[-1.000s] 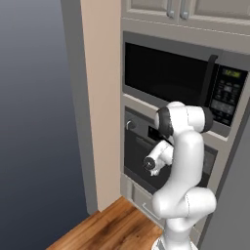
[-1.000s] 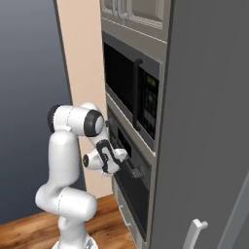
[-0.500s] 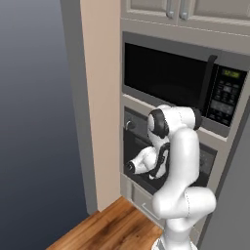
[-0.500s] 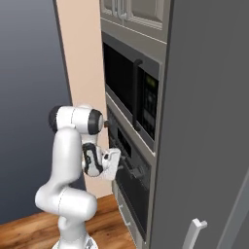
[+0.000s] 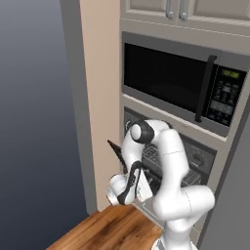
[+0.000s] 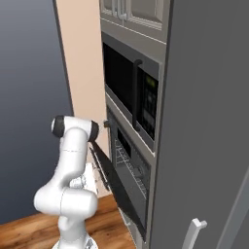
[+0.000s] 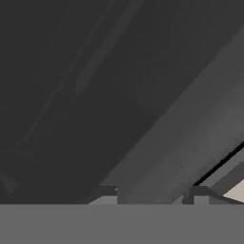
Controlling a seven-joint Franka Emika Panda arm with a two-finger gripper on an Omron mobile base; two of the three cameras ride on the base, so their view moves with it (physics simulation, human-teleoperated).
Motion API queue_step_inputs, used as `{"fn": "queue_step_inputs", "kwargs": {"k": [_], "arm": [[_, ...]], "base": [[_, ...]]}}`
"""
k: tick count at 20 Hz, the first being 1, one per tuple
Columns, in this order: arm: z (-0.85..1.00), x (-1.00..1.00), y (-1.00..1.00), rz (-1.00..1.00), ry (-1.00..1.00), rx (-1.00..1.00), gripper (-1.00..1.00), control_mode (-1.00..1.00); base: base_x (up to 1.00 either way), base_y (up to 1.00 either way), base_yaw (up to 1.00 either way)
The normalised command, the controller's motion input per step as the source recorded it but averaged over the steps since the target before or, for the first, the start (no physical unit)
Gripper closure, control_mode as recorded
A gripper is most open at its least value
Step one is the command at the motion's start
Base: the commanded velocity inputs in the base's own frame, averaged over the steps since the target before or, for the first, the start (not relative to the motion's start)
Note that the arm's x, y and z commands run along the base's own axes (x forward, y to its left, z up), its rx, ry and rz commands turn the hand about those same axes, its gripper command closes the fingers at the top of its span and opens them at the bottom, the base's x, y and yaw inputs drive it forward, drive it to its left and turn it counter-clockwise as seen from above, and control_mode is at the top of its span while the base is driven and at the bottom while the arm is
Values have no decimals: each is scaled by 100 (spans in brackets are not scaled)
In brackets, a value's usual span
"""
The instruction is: Take the baked cake out of the oven and place it on the plate for cooling. Then close the oven door.
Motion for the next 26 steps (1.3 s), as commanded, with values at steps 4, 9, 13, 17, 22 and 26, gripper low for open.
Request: {"fn": "queue_step_inputs", "kwargs": {"k": [4,9,13,17,22,26], "arm": [[-49,-55,44,11,48,17,100,-100],[20,-61,14,13,33,31,-100,-100],[71,-81,0,17,28,44,-100,-100],[66,-86,0,18,30,43,-100,-100],[98,-43,-2,12,19,46,-100,-100],[100,15,-17,0,6,42,-100,-100]], "base": [[0,0,0],[0,0,0],[0,0,0],[0,0,0],[0,0,0],[0,0,0]]}}
